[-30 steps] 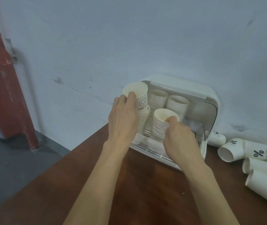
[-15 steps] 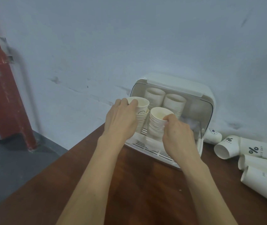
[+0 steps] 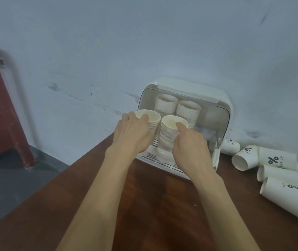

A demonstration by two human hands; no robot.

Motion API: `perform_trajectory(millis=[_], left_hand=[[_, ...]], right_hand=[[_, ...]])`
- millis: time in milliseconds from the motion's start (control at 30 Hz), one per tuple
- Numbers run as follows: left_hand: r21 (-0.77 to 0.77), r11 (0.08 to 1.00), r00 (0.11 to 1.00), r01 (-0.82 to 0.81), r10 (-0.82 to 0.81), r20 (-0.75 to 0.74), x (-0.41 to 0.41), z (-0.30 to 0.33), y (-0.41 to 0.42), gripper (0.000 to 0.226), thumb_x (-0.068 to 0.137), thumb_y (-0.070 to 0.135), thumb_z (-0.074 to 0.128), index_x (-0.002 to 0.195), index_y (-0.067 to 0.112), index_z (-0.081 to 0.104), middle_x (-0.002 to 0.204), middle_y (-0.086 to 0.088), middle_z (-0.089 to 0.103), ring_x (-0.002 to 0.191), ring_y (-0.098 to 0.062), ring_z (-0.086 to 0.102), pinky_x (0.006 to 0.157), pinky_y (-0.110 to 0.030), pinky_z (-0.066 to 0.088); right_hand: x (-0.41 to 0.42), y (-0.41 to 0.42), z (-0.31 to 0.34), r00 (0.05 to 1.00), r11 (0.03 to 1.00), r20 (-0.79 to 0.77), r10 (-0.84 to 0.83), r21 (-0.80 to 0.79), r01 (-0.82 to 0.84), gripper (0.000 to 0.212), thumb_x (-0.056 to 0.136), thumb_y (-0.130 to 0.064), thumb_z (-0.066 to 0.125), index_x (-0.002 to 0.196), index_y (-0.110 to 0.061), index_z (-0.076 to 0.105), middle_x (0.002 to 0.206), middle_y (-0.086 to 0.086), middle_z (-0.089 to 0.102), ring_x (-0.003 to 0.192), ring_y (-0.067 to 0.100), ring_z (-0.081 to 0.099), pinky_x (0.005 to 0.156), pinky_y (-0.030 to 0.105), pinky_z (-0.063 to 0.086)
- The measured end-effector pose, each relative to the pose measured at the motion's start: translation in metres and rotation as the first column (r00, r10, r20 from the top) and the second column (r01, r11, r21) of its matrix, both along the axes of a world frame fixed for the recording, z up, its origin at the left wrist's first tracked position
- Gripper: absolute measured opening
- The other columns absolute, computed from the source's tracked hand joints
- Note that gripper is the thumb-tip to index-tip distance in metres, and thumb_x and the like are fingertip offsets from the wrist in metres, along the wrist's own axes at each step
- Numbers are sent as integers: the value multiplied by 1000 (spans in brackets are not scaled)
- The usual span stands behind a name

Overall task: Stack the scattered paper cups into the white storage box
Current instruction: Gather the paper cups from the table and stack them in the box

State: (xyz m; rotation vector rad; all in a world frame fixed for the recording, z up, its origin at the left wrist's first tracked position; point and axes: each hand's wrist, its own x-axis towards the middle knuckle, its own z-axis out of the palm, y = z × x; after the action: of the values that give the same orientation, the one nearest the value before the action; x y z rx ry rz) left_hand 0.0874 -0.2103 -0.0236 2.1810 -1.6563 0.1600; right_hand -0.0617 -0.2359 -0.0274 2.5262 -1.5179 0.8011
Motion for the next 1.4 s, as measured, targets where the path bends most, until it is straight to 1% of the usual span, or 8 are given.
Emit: perform_trajectory(millis=[100, 300, 467, 633, 833, 1000, 1300, 1400], left_hand=[[-32, 999, 999, -5, 4, -44, 0, 4, 4, 41, 96, 18, 37, 136, 13, 39, 120, -18, 44, 114, -34, 38, 89, -38, 35], [-255, 967, 1000, 28, -26, 8, -30, 8, 37, 36, 95, 20, 40, 131, 13, 41, 112, -14, 47, 105, -32, 42, 73, -34, 29], [-303, 948, 994, 95, -105, -17, -57, 6, 76, 39, 97, 21, 40, 135, 17, 38, 108, -9, 48, 102, -27, 43, 73, -33, 34], [-292, 946, 983, 142, -170, -74, -87, 7, 120, 41, 98, 26, 39, 139, 23, 33, 112, -4, 47, 105, -23, 43, 72, -35, 42], [-268, 943, 967, 195, -230, -105, -131, 14, 161, 43, 98, 25, 39, 141, 26, 30, 118, -1, 49, 109, -22, 45, 73, -35, 41], [-253, 934, 953, 251, -284, -103, -162, 28, 190, 38, 98, 24, 38, 136, 25, 35, 116, -1, 49, 105, -27, 51, 70, -36, 37], [-191, 928, 936, 321, -342, -87, -198, 35, 214, 38, 99, 26, 37, 137, 23, 35, 117, -2, 50, 108, -28, 52, 79, -40, 43], [-171, 918, 922, 359, -377, -89, -214, 29, 216, 39, 99, 27, 38, 138, 24, 34, 125, -1, 50, 114, -27, 51, 83, -41, 45]], right_hand=[[0, 4, 3, 1000, 1000, 15, 14, -22, -14, 52, 90, -6, 41, 142, -13, 35, 109, 17, 60, 98, 36, 53, 68, 34, 29], [-16, 20, 9, 997, 1000, 73, -9, -26, 11, 49, 87, -5, 43, 135, -13, 42, 105, 16, 61, 97, 37, 53, 74, 41, 38], [-45, 59, -3, 997, 998, 72, -29, 51, 25, 44, 86, -6, 43, 129, -16, 46, 104, 12, 61, 96, 34, 54, 72, 39, 39], [-87, 98, -4, 996, 990, 40, -83, 118, 78, 50, 92, -11, 39, 141, -19, 36, 111, 8, 58, 103, 30, 52, 84, 40, 41], [-137, 135, 10, 989, 985, 40, -140, 107, 135, 47, 92, -12, 39, 139, -16, 37, 120, 10, 57, 111, 31, 53, 89, 40, 42], [-168, 162, 19, 986, 985, 58, -156, 80, 151, 51, 91, -10, 40, 141, -16, 34, 100, 12, 60, 92, 31, 55, 73, 39, 39], [-211, 206, 27, 975, 972, 39, -219, 96, 214, 37, 92, -10, 39, 129, -14, 45, 111, 11, 60, 101, 32, 54, 71, 35, 31], [-233, 218, 25, 971, 966, 49, -235, 120, 228, 36, 92, -7, 38, 126, -13, 47, 106, 8, 60, 97, 29, 56, 73, 35, 38]])
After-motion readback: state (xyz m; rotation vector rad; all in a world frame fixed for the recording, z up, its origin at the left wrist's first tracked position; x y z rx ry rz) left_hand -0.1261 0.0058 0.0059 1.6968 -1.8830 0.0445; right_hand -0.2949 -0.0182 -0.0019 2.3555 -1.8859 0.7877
